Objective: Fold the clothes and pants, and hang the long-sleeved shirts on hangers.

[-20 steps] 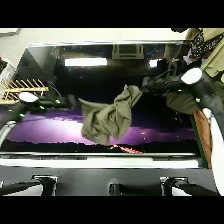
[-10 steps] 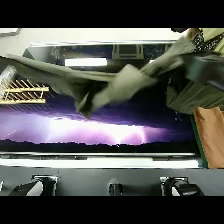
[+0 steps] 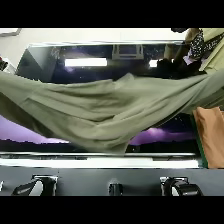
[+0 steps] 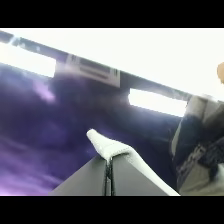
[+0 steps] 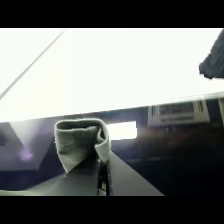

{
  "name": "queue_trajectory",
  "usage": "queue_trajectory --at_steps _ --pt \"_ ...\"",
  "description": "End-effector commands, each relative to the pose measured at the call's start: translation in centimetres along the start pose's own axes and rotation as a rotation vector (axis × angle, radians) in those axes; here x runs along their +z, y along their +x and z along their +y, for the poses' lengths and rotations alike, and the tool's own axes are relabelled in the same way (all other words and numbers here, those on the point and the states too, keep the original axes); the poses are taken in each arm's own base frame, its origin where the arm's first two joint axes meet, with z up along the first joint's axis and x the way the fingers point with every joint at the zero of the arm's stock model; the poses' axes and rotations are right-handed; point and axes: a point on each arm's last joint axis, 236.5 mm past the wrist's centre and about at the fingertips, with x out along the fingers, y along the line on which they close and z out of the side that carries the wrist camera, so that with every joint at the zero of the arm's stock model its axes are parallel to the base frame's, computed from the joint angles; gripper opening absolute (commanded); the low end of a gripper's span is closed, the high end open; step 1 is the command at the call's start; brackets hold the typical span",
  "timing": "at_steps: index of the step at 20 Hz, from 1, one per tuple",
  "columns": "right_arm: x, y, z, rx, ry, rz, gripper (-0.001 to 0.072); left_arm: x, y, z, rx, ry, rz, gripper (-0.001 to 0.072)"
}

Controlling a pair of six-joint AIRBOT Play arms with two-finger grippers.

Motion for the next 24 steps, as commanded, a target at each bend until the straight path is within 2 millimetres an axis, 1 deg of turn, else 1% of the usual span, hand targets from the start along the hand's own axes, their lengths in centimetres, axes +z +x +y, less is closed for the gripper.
queue_trajectory --at_steps 1,2,3,5,6,7,8,9,10,11,12,14,15,16,17,18,20,21,22,23,24 --pt "-3.6 5.4 -1.8 -0.052 0.056 0.151 0.0030 -2.5 3.5 1.8 0.011 -0.042 0.133 0.0011" --pt "-5.9 8.7 -2.6 -0.070 0.080 0.234 0.0030 -3.8 5.7 2.5 0.007 -0.044 0.198 0.0011" --pt "-8.6 12.1 -3.6 -0.090 0.096 0.315 0.0030 -5.7 8.5 3.3 0.001 -0.048 0.278 0.0011" --pt "-15.0 19.3 -6.0 -0.131 0.135 0.465 0.0030 -9.8 14.6 5.3 0.000 -0.072 0.414 0.0012" --pt "-18.7 22.8 -7.3 -0.163 0.200 0.521 0.0030 -11.8 17.7 6.5 0.009 -0.093 0.460 0.0012" --pt "-22.0 25.6 -8.4 -0.199 0.283 0.559 0.0030 -13.8 20.9 8.0 0.027 -0.125 0.496 0.0012" --pt "-25.5 28.1 -9.6 -0.244 0.388 0.592 0.0030 -15.5 23.7 9.3 0.045 -0.151 0.526 0.0011" --pt "-28.3 30.0 -10.3 -0.276 0.463 0.620 0.0030 -17.5 26.4 10.8 0.066 -0.177 0.553 0.0011" --pt "-30.8 31.7 -10.7 -0.293 0.537 0.646 0.0030 -19.6 28.7 12.3 0.087 -0.199 0.585 0.0012" --pt "-32.8 33.0 -10.7 -0.294 0.592 0.668 0.0030 -21.7 30.3 13.4 0.104 -0.216 0.621 0.0012" --pt "-34.7 34.0 -10.8 -0.297 0.636 0.695 0.0030 -23.9 31.5 14.2 0.115 -0.237 0.669 0.0012" --pt "-37.7 35.1 -10.8 -0.305 0.698 0.742 0.0031 -28.0 33.0 15.5 0.131 -0.286 0.757 0.0013" --pt "-38.9 35.1 -10.7 -0.310 0.724 0.765 0.0031 -29.3 33.4 15.8 0.133 -0.305 0.786 0.0013" --pt "-39.6 35.0 -10.8 -0.316 0.729 0.784 0.0032 -30.2 33.6 16.0 0.134 -0.314 0.806 0.0013" --pt "-39.9 34.7 -10.7 -0.318 0.724 0.804 0.0064 -30.6 33.7 16.1 0.137 -0.317 0.815 0.0013" --pt "-39.9 34.2 -10.3 -0.307 0.714 0.829 0.0169 -30.5 33.7 16.1 0.137 -0.316 0.813 0.0013" --pt "-38.7 32.6 -9.3 -0.214 0.685 0.900 0.0343 -29.9 33.2 15.9 0.123 -0.295 0.814 0.0013" --pt "-37.4 31.2 -8.4 -0.119 0.639 0.944 0.0417 -29.6 32.9 15.5 0.113 -0.284 0.819 0.0013" --pt "-36.2 29.4 -8.3 -0.060 0.597 0.990 0.0424 -29.2 32.5 15.2 0.107 -0.277 0.828 0.0013" --pt "-35.1 27.2 -8.7 -0.032 0.554 1.038 0.0428 -28.9 32.1 14.9 0.093 -0.261 0.837 0.0013" --pt "-34.1 24.7 -9.6 -0.023 0.513 1.083 0.0432 -28.7 31.6 14.6 0.085 -0.255 0.847 0.0013"
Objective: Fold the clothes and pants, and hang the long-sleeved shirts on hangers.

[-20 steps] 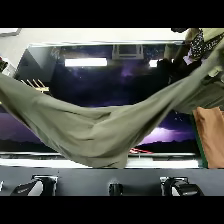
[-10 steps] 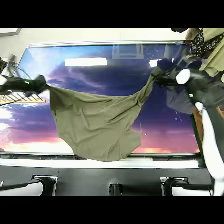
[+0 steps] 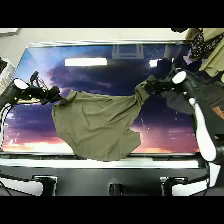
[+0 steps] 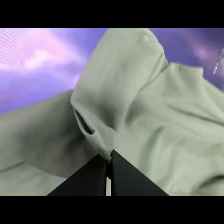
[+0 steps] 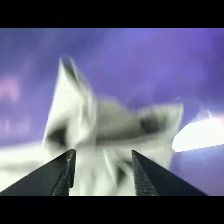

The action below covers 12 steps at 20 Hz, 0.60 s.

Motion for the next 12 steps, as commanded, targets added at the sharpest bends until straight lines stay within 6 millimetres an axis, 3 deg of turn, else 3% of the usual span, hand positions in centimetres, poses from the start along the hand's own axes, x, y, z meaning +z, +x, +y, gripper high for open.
queue_trajectory --at_steps 1,3,4,5,9,12 --pt "-4.2 -7.0 -2.4 -0.002 -0.150 0.188 0.0434 -1.0 -1.1 -0.7 -0.009 0.034 0.046 0.0012" --pt "-7.1 -10.0 -4.9 -0.019 -0.103 0.226 0.0505 -2.0 -1.4 -0.8 -0.011 0.037 0.086 0.0013" --pt "-9.4 -10.5 -6.0 -0.028 -0.075 0.255 0.0555 -2.6 -1.5 -0.8 -0.011 0.038 0.113 0.0013" --pt "-12.3 -10.7 -7.1 -0.034 -0.045 0.289 0.0556 -3.1 -1.5 -0.8 -0.011 0.039 0.133 0.0013" --pt "-23.4 -8.7 -7.3 0.072 0.086 0.377 0.0556 -4.4 -1.7 -0.9 -0.012 0.041 0.188 0.0013" --pt "-29.7 -6.9 -8.7 0.027 0.136 0.425 0.0556 -4.9 -1.8 -0.9 -0.012 0.041 0.208 0.0012"
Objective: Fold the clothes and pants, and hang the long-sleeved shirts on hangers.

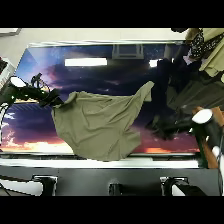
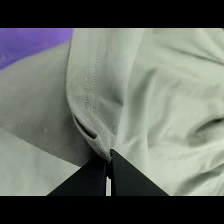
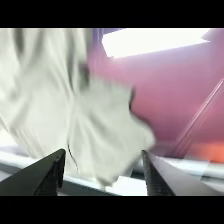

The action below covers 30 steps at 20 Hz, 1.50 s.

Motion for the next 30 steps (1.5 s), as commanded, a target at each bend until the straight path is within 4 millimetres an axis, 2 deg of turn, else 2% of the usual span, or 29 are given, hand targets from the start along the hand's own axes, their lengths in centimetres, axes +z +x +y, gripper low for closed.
queue_trajectory --at_steps 1,3,5,8,11,13,16,18,19,21,22,23,25,27,29,30 --pt "-6.6 4.7 -2.2 -0.014 0.083 0.064 0.0556 -0.9 -0.1 -0.1 -0.001 0.002 0.039 0.0012" --pt "-9.1 6.7 -2.6 -0.053 0.083 0.102 0.0556 -1.0 -0.1 -0.1 -0.001 0.002 0.043 0.0013" --pt "-9.8 8.0 -1.6 -0.060 0.059 0.081 0.0556 -1.0 -0.1 -0.1 -0.001 0.002 0.043 0.0013" --pt "-9.1 9.5 -0.5 -0.050 0.094 0.005 0.0551 -1.0 -0.1 -0.1 -0.001 0.002 0.042 0.0013" --pt "-8.1 10.7 -1.2 -0.067 0.131 -0.019 0.0524 -0.7 -0.1 0.3 0.010 0.003 0.031 0.0013" --pt "-7.3 10.9 -1.1 -0.059 0.136 -0.047 0.0364 -0.7 -0.1 0.4 0.011 0.002 0.030 0.0013" --pt "-6.7 10.5 0.8 -0.010 0.093 -0.059 0.0033 -0.7 -0.2 0.3 0.011 0.003 0.028 0.0013" --pt "-5.9 9.7 3.2 0.026 0.025 -0.073 0.0030 -0.4 -1.1 0.0 0.008 0.014 0.006 0.0012" --pt "-4.9 8.7 5.2 0.055 -0.033 -0.105 0.0030 -0.1 -2.2 -0.2 0.006 0.020 -0.023 0.0012" --pt "-2.3 5.1 10.1 0.102 -0.193 -0.224 0.0030 1.1 -6.0 -0.9 0.000 0.061 -0.121 0.0012" --pt "-0.9 2.4 13.1 0.128 -0.290 -0.305 0.0030 1.9 -9.1 -1.5 0.000 0.103 -0.196 0.0012" --pt "0.3 -1.2 16.5 0.154 -0.408 -0.409 0.0030 2.6 -12.5 -2.3 0.001 0.138 -0.279 0.0012" --pt "1.5 -9.5 22.2 0.171 -0.608 -0.612 0.0030 3.2 -20.9 -4.3 0.007 0.188 -0.478 0.0012" --pt "0.9 -18.3 25.5 0.155 -0.708 -0.790 0.0030 1.8 -29.6 -7.2 0.017 0.250 -0.684 0.0012" --pt "-1.6 -27.0 27.5 0.168 -0.774 -0.947 0.0030 -2.0 -37.7 -10.2 0.032 0.301 -0.886 0.0012" --pt "-3.2 -30.9 27.9 0.189 -0.794 -1.021 0.0030 -4.2 -40.8 -11.2 0.046 0.306 -0.971 0.0012"
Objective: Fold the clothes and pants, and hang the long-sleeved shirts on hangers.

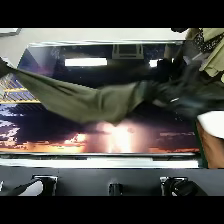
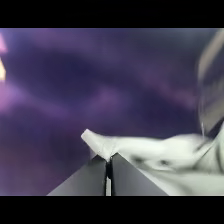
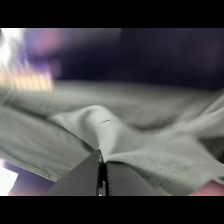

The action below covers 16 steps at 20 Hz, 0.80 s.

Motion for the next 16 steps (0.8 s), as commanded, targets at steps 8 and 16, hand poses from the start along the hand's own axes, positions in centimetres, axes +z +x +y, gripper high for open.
queue_trajectory --at_steps 8,16 --pt "14.0 -26.5 3.0 -0.122 -0.111 -0.582 0.0030 1.0 -25.8 -5.6 0.254 0.064 -0.576 0.0012" --pt "10.1 -5.7 -7.4 -0.527 -0.092 -0.115 0.0028 -0.5 -10.5 -1.0 0.123 -0.037 -0.086 0.0012"
